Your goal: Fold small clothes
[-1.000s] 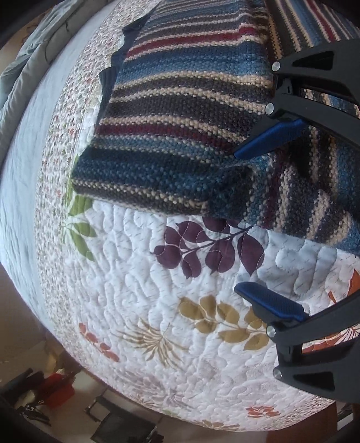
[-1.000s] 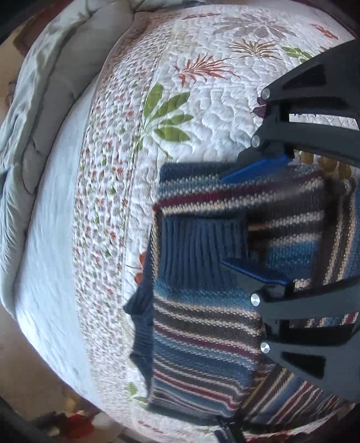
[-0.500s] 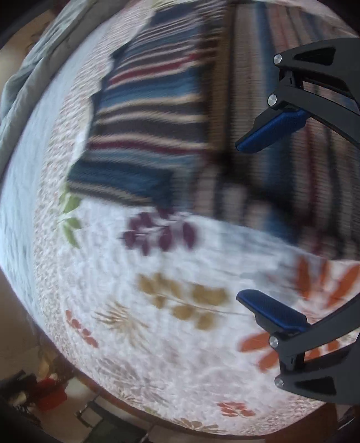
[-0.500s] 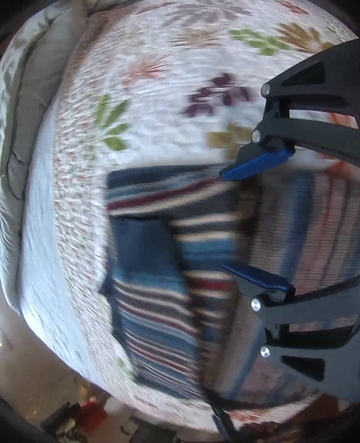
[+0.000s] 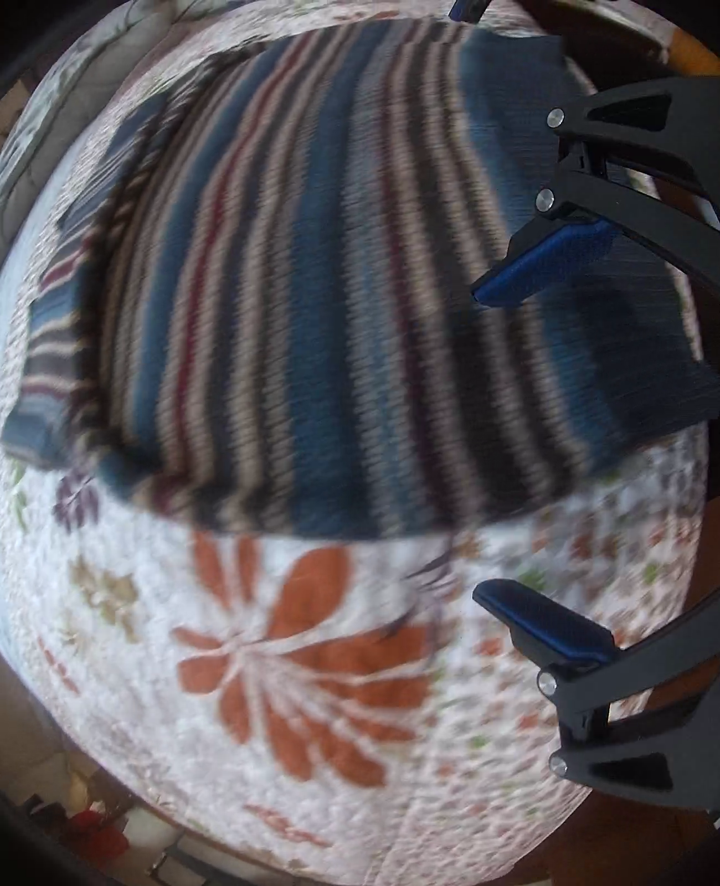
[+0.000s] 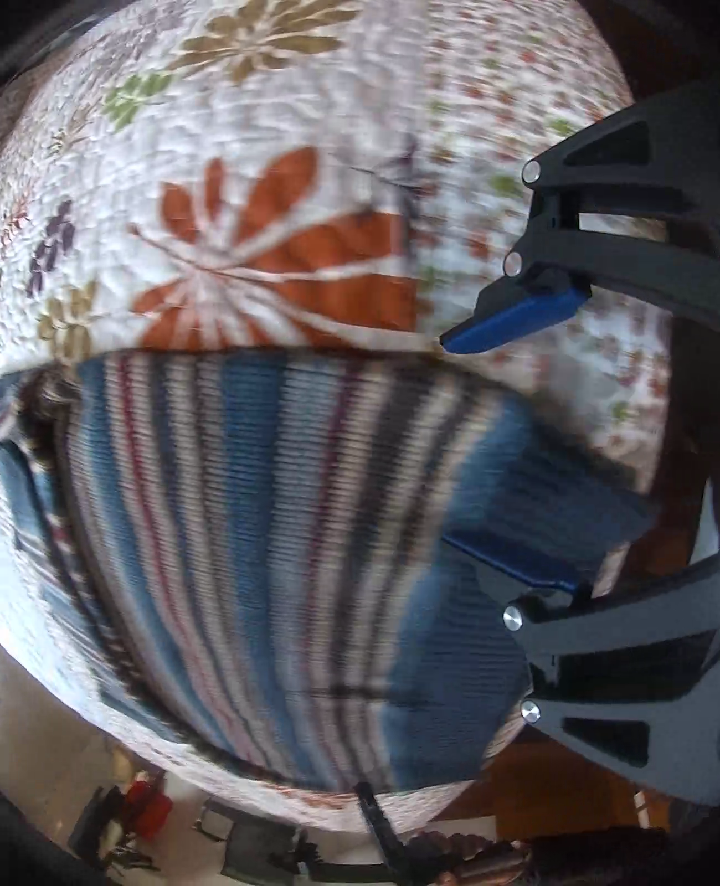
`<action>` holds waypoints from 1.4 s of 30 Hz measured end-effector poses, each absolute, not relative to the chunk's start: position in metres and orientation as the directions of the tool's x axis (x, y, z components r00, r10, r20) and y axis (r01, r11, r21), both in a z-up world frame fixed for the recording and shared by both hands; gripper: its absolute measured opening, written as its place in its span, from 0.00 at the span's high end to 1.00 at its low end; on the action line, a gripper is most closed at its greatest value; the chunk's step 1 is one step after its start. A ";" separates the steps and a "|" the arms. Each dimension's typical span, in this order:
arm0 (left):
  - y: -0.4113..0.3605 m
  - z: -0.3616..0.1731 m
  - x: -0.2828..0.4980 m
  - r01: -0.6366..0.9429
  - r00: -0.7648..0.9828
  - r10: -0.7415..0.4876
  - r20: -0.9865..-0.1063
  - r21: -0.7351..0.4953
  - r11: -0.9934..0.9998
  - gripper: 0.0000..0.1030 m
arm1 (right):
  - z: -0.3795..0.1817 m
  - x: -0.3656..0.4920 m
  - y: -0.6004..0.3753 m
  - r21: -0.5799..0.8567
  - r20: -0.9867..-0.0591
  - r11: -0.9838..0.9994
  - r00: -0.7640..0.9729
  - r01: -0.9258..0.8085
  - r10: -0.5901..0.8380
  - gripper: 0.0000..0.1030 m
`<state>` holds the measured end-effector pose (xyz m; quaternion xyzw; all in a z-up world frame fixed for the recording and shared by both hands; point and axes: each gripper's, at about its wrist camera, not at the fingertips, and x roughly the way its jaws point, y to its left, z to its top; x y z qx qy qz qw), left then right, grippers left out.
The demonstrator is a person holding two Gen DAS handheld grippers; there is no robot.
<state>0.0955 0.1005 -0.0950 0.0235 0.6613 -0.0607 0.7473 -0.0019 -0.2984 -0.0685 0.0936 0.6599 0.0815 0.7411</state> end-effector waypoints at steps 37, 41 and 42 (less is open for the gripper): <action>0.102 -0.043 0.071 0.060 0.155 -0.376 -0.913 -0.371 0.927 0.90 | -0.031 -0.014 -0.323 0.548 -0.814 0.836 0.220 -0.016 0.538 0.92; 0.102 -0.031 0.115 0.070 0.220 -0.366 -0.904 -0.360 0.930 0.90 | -0.015 0.028 -0.336 0.535 -0.811 0.845 0.273 -0.015 0.518 0.92; 0.102 -0.034 0.122 0.068 0.226 -0.362 -0.904 -0.356 0.932 0.89 | -0.015 0.039 -0.338 0.538 -0.809 0.843 0.278 -0.005 0.518 0.92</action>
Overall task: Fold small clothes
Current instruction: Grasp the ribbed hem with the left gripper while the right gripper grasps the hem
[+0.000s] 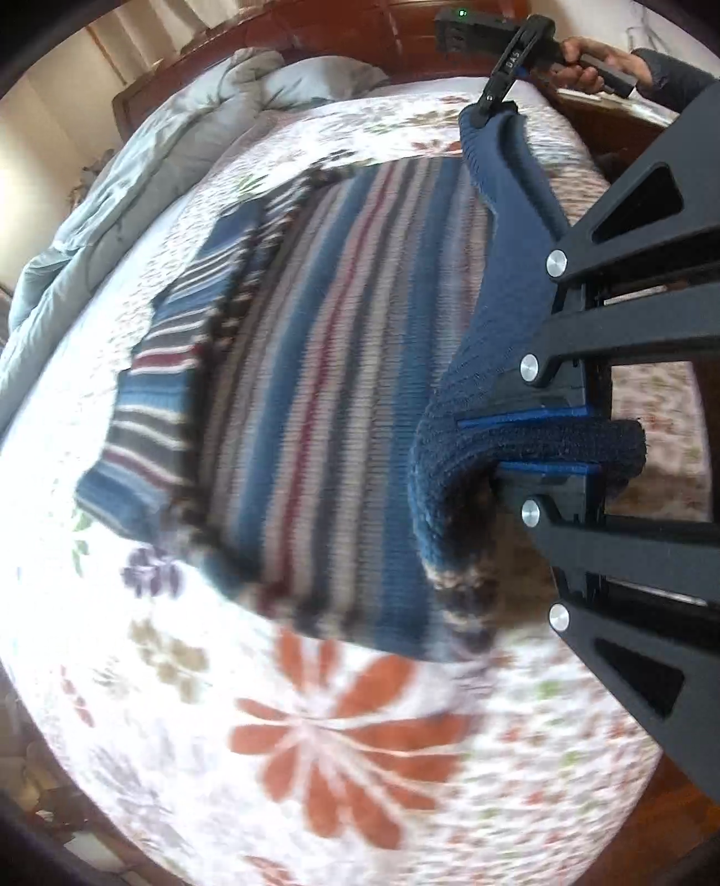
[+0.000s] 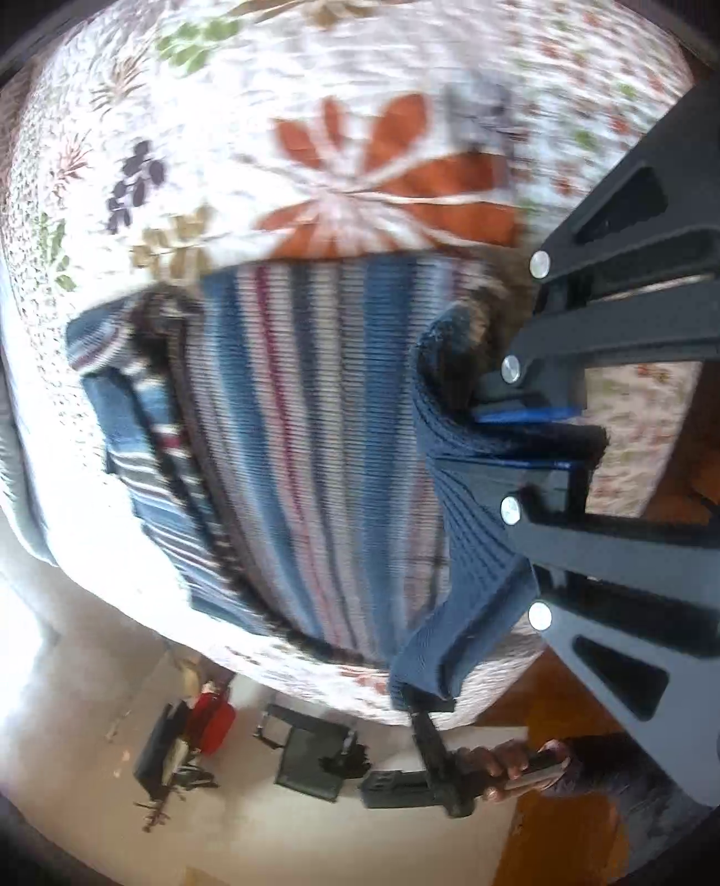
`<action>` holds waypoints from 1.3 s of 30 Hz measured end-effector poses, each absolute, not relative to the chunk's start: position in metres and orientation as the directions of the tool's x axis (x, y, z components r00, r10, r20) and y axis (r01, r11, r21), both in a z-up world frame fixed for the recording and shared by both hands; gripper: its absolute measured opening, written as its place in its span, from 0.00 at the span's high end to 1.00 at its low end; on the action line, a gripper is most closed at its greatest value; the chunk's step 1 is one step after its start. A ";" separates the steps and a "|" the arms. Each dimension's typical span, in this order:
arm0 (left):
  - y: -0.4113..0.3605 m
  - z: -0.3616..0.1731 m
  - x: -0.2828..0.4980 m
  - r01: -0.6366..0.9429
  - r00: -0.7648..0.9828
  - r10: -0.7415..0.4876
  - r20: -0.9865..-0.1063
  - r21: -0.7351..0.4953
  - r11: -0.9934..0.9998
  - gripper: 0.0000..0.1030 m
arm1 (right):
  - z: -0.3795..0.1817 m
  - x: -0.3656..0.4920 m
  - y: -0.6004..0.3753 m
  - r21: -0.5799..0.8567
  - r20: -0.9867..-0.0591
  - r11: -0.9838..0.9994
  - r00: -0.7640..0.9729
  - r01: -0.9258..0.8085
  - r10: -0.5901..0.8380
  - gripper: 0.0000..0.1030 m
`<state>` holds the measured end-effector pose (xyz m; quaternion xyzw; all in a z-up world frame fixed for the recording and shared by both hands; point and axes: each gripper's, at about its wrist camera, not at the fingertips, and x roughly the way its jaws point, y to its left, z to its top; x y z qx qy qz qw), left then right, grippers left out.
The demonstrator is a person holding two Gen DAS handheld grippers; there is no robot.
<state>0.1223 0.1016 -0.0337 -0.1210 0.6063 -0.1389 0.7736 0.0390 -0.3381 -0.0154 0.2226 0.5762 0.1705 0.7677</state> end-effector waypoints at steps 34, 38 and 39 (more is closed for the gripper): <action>0.053 -0.068 0.223 0.397 0.273 -0.138 -0.952 -0.019 0.918 0.24 | -0.055 0.163 -0.303 0.366 -0.903 0.907 0.154 -0.210 0.400 0.29; 0.042 -0.080 0.227 0.438 0.224 -0.152 -0.963 -0.040 0.898 0.24 | -0.068 0.164 -0.297 0.363 -0.909 0.903 0.124 -0.231 0.397 0.36; 0.040 -0.081 0.228 0.442 0.217 -0.158 -0.963 -0.047 0.896 0.26 | -0.070 0.163 -0.296 0.360 -0.910 0.902 0.124 -0.238 0.396 0.44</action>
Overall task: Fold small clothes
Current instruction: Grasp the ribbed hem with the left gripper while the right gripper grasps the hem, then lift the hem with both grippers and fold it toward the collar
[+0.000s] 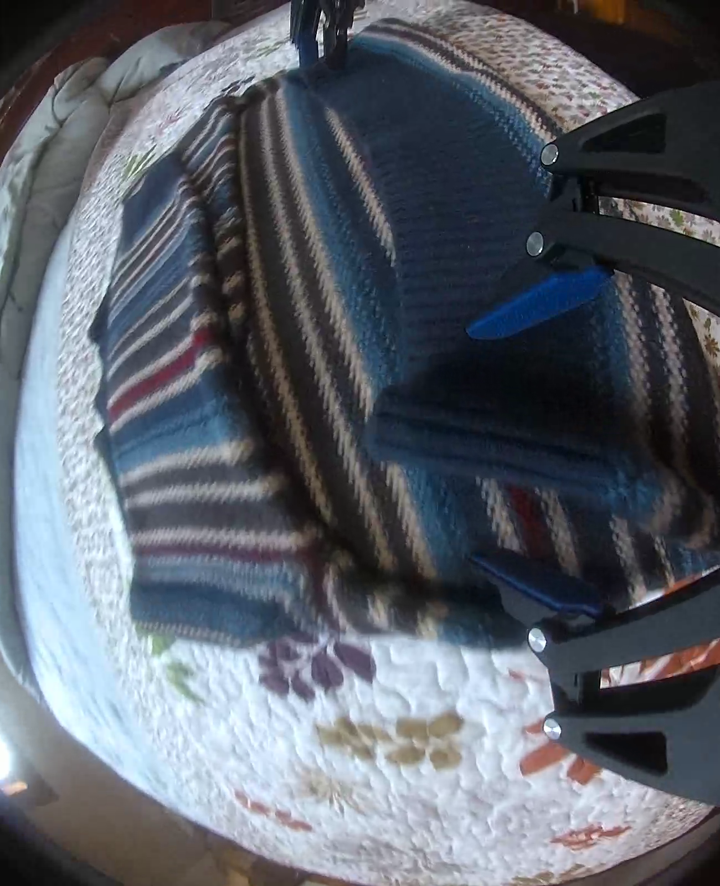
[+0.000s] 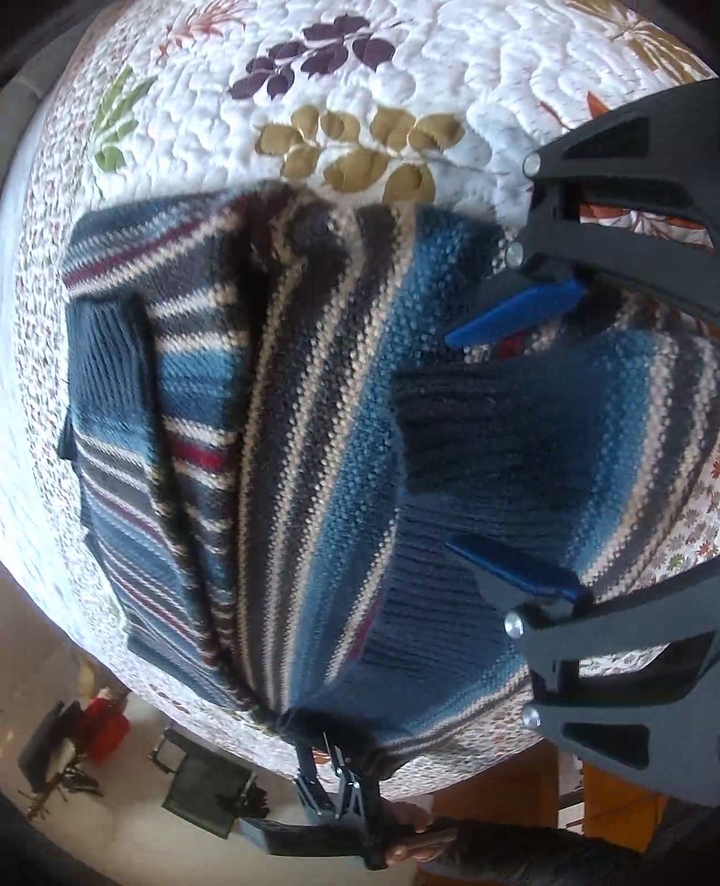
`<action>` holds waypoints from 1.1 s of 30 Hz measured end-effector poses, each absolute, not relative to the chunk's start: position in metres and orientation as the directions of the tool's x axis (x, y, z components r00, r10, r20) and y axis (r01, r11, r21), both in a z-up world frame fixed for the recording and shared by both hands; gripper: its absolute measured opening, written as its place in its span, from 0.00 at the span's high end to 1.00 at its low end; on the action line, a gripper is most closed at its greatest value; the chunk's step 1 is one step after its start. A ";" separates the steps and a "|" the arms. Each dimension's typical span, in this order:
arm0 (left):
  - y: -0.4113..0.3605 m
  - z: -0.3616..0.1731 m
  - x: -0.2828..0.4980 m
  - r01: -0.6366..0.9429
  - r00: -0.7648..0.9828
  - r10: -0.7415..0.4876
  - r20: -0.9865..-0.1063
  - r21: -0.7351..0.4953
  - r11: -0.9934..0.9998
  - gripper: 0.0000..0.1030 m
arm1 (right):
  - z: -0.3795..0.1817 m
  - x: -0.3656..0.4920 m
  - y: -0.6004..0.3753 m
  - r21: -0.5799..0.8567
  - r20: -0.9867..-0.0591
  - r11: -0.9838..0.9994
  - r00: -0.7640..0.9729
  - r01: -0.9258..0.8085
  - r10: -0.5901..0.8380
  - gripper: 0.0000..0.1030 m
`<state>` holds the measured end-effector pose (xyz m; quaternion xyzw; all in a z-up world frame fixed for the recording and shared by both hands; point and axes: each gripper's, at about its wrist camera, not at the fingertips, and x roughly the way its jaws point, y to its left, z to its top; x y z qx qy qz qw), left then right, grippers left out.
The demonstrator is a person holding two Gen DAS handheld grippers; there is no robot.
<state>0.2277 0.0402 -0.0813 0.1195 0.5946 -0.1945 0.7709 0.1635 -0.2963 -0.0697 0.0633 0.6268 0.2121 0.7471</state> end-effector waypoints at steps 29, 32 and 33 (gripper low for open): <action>0.047 0.009 0.314 0.243 0.431 -0.187 -0.883 -0.086 0.966 0.90 | 0.041 0.243 -0.302 0.316 -0.837 0.918 0.386 -0.238 0.388 0.91; 0.042 0.013 0.345 0.210 0.446 -0.176 -0.877 -0.089 0.974 0.90 | 0.042 0.274 -0.304 0.300 -0.842 0.929 0.398 -0.218 0.365 0.91; 0.041 0.013 0.354 0.199 0.451 -0.175 -0.875 -0.092 0.976 0.90 | 0.042 0.283 -0.304 0.292 -0.843 0.933 0.404 -0.211 0.355 0.91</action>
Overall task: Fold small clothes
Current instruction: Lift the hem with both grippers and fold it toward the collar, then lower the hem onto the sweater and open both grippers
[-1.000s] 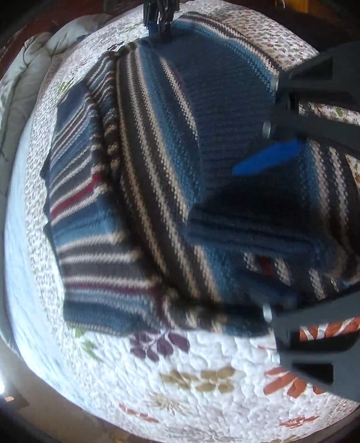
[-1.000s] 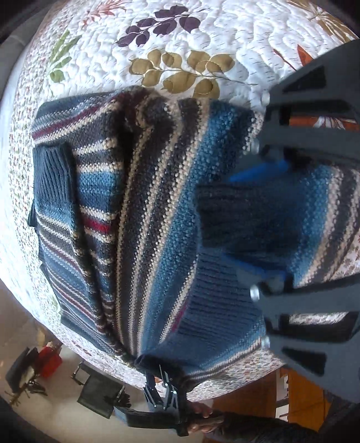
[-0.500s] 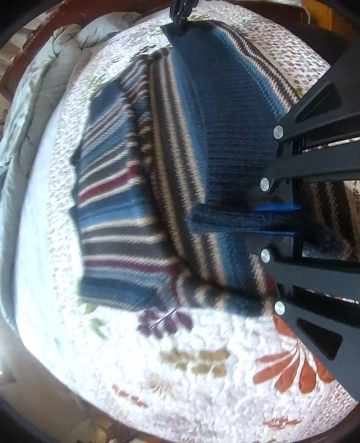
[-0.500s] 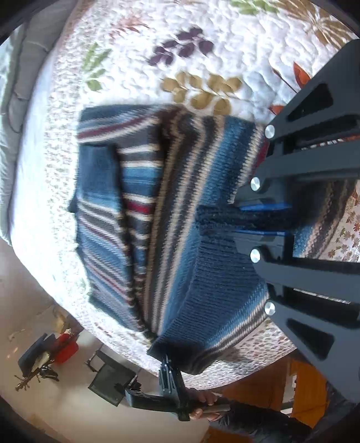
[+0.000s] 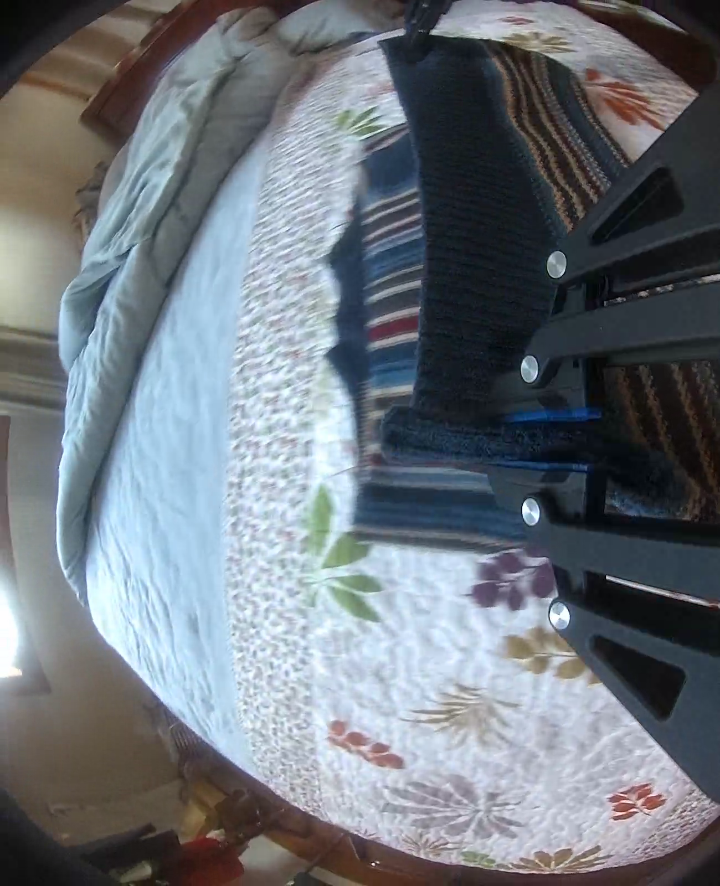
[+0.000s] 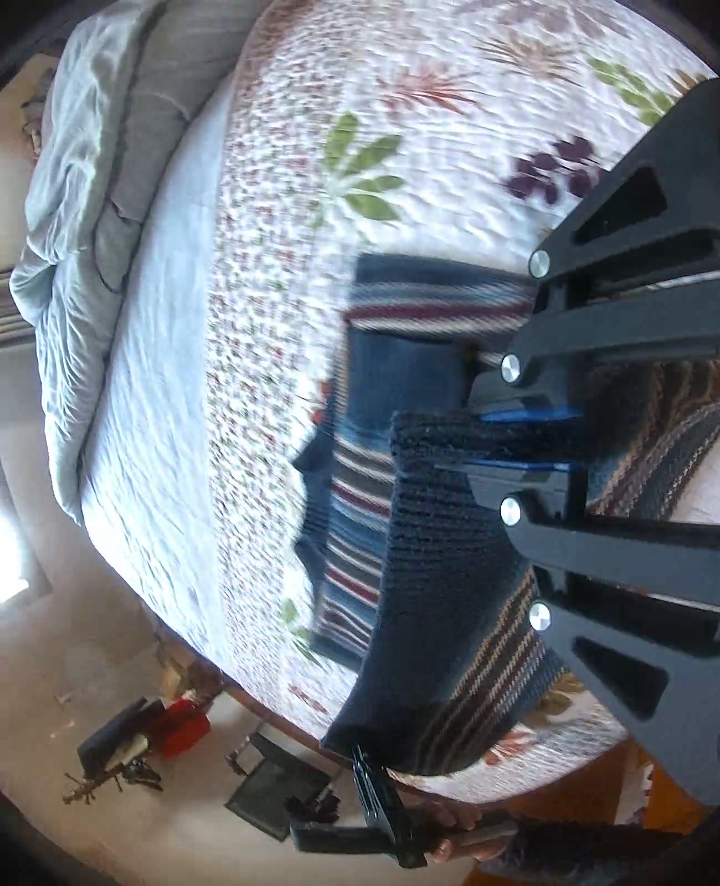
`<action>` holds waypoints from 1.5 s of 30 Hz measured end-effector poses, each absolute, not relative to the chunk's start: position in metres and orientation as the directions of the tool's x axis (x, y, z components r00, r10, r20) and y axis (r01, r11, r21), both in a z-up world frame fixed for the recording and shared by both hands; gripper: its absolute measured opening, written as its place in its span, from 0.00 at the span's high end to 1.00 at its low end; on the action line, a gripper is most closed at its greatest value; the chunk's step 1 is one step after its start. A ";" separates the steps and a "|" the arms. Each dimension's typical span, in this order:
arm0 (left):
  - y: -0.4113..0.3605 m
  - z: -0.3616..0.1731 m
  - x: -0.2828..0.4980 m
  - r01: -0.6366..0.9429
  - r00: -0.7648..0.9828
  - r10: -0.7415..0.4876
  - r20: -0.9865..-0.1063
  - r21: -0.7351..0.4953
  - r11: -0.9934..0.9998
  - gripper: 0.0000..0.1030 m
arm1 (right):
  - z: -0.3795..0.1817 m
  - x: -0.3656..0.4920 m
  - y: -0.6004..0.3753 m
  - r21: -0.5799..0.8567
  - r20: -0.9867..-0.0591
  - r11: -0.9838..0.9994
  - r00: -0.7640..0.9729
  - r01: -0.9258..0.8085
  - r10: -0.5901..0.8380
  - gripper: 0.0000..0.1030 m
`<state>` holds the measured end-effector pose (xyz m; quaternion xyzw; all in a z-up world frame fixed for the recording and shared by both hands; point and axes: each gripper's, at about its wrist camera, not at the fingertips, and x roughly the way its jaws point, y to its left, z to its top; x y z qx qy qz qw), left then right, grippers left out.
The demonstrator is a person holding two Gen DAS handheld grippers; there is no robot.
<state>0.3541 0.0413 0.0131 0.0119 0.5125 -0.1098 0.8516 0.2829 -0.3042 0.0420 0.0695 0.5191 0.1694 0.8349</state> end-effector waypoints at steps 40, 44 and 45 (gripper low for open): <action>0.079 -0.042 0.390 0.056 0.417 0.016 -0.909 0.043 0.998 0.44 | -0.035 0.314 -0.336 0.294 -0.886 0.954 0.356 -0.059 0.296 0.48; 0.126 -0.044 0.326 0.008 0.396 0.022 -0.918 0.028 1.000 0.42 | -0.036 0.240 -0.351 0.349 -0.882 0.935 0.313 -0.067 0.352 0.39; 0.137 -0.046 0.309 -0.004 0.389 0.027 -0.921 0.027 1.000 0.42 | -0.038 0.225 -0.352 0.354 -0.886 0.933 0.295 -0.066 0.358 0.39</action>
